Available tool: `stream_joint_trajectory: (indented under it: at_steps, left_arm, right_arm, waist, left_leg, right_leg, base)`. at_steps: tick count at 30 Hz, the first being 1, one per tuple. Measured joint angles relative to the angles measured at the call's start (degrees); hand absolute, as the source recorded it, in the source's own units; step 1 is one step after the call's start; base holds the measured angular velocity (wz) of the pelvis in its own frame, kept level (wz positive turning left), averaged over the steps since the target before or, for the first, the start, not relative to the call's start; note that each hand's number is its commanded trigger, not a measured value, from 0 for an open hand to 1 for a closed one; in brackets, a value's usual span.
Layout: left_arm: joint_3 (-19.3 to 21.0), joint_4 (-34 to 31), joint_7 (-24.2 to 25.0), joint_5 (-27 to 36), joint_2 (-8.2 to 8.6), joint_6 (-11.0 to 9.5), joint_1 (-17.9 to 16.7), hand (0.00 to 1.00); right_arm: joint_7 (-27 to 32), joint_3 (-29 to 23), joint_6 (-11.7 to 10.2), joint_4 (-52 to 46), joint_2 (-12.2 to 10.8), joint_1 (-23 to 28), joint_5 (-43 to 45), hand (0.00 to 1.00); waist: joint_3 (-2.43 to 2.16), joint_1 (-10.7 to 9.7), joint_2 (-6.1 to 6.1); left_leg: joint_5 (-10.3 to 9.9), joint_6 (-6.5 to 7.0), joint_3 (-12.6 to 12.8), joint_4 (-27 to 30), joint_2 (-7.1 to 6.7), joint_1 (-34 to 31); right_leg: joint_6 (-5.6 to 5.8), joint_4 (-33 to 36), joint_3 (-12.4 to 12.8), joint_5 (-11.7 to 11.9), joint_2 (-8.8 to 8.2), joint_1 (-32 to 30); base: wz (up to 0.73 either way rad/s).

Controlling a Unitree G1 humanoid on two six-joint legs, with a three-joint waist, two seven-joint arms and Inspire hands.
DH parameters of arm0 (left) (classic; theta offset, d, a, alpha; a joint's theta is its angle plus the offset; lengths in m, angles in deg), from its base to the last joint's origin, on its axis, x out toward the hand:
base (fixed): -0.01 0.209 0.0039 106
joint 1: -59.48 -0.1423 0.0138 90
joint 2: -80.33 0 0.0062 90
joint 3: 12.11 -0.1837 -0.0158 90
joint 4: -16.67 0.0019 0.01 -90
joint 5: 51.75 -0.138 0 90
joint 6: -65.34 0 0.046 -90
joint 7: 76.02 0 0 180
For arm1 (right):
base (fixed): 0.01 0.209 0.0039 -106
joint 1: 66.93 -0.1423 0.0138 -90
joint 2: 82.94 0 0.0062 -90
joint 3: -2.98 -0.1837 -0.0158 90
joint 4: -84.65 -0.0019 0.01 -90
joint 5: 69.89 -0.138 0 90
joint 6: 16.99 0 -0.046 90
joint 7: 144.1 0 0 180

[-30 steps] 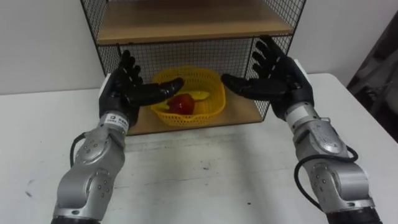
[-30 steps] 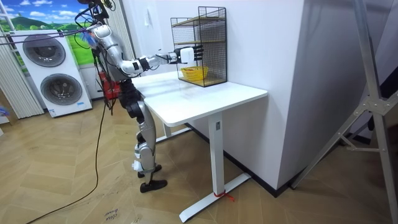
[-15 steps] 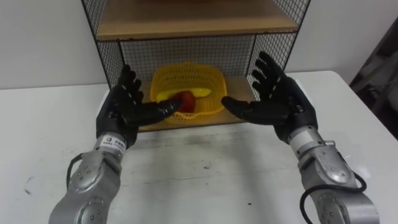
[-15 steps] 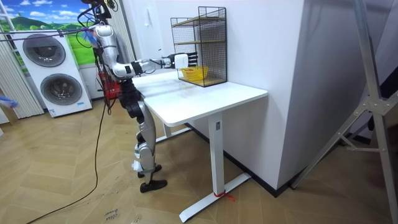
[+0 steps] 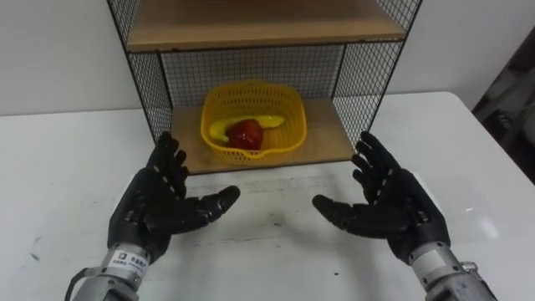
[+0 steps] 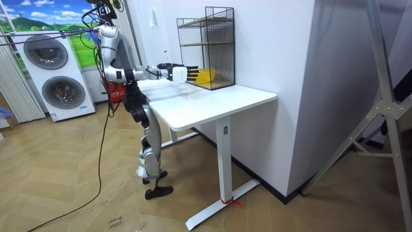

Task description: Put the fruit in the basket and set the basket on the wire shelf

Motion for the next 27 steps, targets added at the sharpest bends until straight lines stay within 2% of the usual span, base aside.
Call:
stream_joint_trajectory:
  at_steps: [4,8,12,14,15,17,19,20,21,22,23,25,27]
  left_arm:
    - [1.2,0.0,1.7,-0.2,-1.39,-0.8,0.0,0.00]
    - [2.2,-1.1,1.8,-0.2,-2.28,-2.5,-0.3,0.00]
    - [5.1,-4.1,1.1,0.0,-2.85,-4.5,-0.6,0.00]
    - [7.4,-6.1,0.9,0.0,-3.30,-4.6,-0.6,0.00]
    - [9.3,-7.8,0.7,-0.1,-4.04,-5.0,-0.6,0.00]
    - [13.9,-11.5,0.2,-0.1,-5.38,-5.7,-0.6,0.00]
    - [22.4,-15.8,-1.4,0.8,-7.84,-7.9,-0.5,0.00]
    - [24.7,-16.7,-2.2,2.2,-8.43,-8.5,-0.3,0.00]
    - [28.4,-17.9,-4.0,4.8,-9.63,-10.0,0.0,0.00]
    - [32.3,-18.8,-6.0,6.5,-11.01,-11.3,0.3,0.00]
    - [34.6,-19.2,-6.7,7.2,-11.69,-11.6,0.3,0.00]
    - [43.3,-19.6,-10.5,10.6,-14.10,-14.1,0.0,0.00]
    - [48.4,-19.6,-13.5,12.5,-14.41,-15.4,0.0,0.00]
  right_arm:
    - [-0.8,-2.2,-0.7,-0.1,1.3,0.0,-0.3,0.00]
    - [-0.4,-4.6,-2.8,-0.5,2.2,0.1,-0.4,0.00]
    - [2.7,-6.8,-4.7,-3.7,2.7,1.0,-0.5,0.00]
    - [4.2,-8.8,-5.4,-5.7,2.7,1.1,1.1,0.00]
    - [5.5,-11.0,-6.4,-7.1,2.9,1.2,1.4,0.00]
    - [8.3,-15.3,-7.0,-9.6,4.0,1.2,1.5,0.00]
    - [13.8,-21.4,-8.9,-12.6,6.4,1.1,4.2,0.00]
    - [15.4,-22.9,-9.4,-13.3,6.8,1.0,4.7,0.00]
    - [18.4,-25.7,-10.8,-13.9,7.8,0.5,4.7,0.00]
    - [21.1,-29.3,-11.8,-14.1,8.8,0.1,4.8,0.00]
    - [22.4,-31.2,-12.3,-14.1,9.3,0.0,5.0,0.00]
    - [29.2,-38.8,-14.5,-14.4,10.4,0.2,5.8,0.00]
    - [34.3,-43.6,-15.8,-14.4,10.7,0.4,6.4,0.00]
  waist:
    - [0.18,-0.1,0.26]
    - [0.35,0.2,0.52]
    - [0.54,0.6,1.02]
    - [0.52,0.6,1.05]
    - [0.49,0.7,1.04]
    - [0.43,1.2,1.06]
    - [0.46,1.6,1.18]
    - [0.45,1.6,1.20]
    - [0.41,1.4,1.27]
    - [0.18,1.4,1.40]
    - [0.06,1.5,1.49]
    - [-0.07,1.7,1.77]
    - [-0.34,1.6,1.84]
  left_leg:
    - [0.0,0.00,-0.1,0.0,0.00,-0.1]
    - [0.0,0.00,-0.1,0.0,0.00,-0.2]
    - [0.0,-0.02,-0.2,-0.1,0.00,-0.2]
    - [0.0,-0.02,-0.5,0.0,-0.03,-0.6]
    - [0.0,-0.03,-0.6,0.1,-0.03,-0.8]
    - [0.0,-0.03,-0.8,0.4,-0.03,-1.1]
    - [0.1,-0.06,-1.2,0.2,-0.11,-1.4]
    - [0.1,-0.07,-1.4,0.2,-0.15,-1.5]
    - [0.1,-0.09,-1.4,0.2,-0.16,-1.4]
    - [0.1,-0.09,-1.7,0.4,-0.21,-1.6]
    - [0.0,-0.08,-1.8,0.5,-0.22,-1.8]
    - [0.0,-0.15,-2.4,1.0,-0.30,-2.3]
    - [0.0,-0.18,-3.0,1.1,-0.49,-2.4]
  right_leg:
    - [0.00,-0.1,-0.1,0.0,0.03,0.0]
    - [0.00,-0.1,-0.2,0.0,0.03,0.0]
    - [0.00,-0.2,-0.5,0.0,0.01,0.0]
    - [-0.02,-0.1,-0.5,0.0,0.00,0.0]
    - [-0.02,-0.1,-0.6,0.0,0.00,0.1]
    - [-0.05,0.0,-0.8,0.0,0.02,0.0]
    - [-0.07,-0.1,-1.3,0.0,-0.06,0.0]
    - [-0.06,-0.1,-1.4,0.0,-0.09,0.0]
    - [-0.05,-0.1,-1.3,0.0,-0.07,0.0]
    - [-0.03,-0.1,-1.7,-0.1,-0.14,0.1]
    - [-0.03,-0.1,-1.9,-0.1,-0.22,0.1]
    - [-0.05,0.0,-2.4,-0.4,-0.47,0.0]
    - [-0.02,0.0,-3.0,-1.0,-0.72,-0.2]
  base:
    - [0.00]
    - [0.00]
    - [0.00]
    - [0.06]
    - [0.08]
    - [0.06]
    - [0.07]
    - [0.09]
    - [0.09]
    - [0.10]
    - [0.16]
    - [0.15]
    - [0.15]
